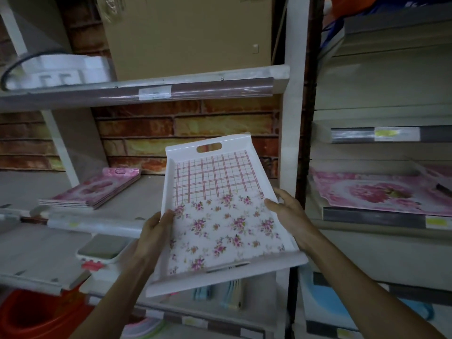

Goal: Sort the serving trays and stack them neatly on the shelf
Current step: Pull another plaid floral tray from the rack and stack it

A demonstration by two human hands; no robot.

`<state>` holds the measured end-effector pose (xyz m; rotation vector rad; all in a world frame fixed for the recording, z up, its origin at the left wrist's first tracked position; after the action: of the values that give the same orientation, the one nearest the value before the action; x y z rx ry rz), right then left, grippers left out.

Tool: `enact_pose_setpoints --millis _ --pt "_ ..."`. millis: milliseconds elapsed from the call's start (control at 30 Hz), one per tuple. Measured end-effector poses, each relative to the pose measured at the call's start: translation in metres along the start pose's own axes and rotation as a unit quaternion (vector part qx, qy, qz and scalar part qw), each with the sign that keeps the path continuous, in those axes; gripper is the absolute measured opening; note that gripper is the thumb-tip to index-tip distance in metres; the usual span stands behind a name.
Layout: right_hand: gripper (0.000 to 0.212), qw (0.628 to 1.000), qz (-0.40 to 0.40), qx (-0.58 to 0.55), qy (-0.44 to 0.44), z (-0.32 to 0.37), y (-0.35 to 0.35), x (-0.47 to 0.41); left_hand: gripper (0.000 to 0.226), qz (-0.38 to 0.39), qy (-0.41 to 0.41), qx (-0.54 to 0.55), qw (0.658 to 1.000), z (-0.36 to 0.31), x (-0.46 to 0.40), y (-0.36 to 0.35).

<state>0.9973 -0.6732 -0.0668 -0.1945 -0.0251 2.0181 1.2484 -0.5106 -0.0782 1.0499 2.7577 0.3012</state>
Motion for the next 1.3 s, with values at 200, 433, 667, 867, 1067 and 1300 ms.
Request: enact_pose_setpoints --millis 200,433,667,867,1067,1300 --pt "0.039 0.999 -0.015 0.011 0.034 0.004 -0.008 -0.049 0.026 0.012 -0.04 -0.018 0.999 -0.017 -0.063 -0.012" --pt "0.04 0.996 -0.044 0.034 0.065 0.004 -0.009 -0.11 0.039 0.05 -0.043 -0.032 0.997 -0.035 -0.131 -0.033" --pt "0.04 0.992 -0.07 0.079 0.076 -0.016 -0.013 -0.148 0.039 0.069 -0.065 -0.07 0.993 -0.025 -0.184 -0.054" --pt "0.041 0.982 -0.098 0.145 0.064 -0.043 -0.019 -0.167 0.039 0.09 -0.092 -0.125 0.984 -0.006 -0.221 -0.07" --pt "0.04 0.971 -0.113 0.209 0.032 -0.072 -0.023 -0.179 0.038 0.116 -0.095 -0.183 0.972 0.024 -0.25 -0.082" --pt "0.029 0.956 -0.141 0.255 -0.004 -0.103 -0.025 -0.193 0.039 0.16 -0.083 -0.225 0.957 0.049 -0.271 -0.091"
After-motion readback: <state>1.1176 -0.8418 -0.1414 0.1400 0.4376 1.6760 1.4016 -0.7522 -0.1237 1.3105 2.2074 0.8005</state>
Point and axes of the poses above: each hand's wrist, its own x-axis away from the middle knuckle, its own y-axis out of the back of the hand, z = x × y, the point moved 3 cm from there along -x, towards the middle knuckle, and after that the axes turned 6 degrees about -x, right-handed, at the moved point
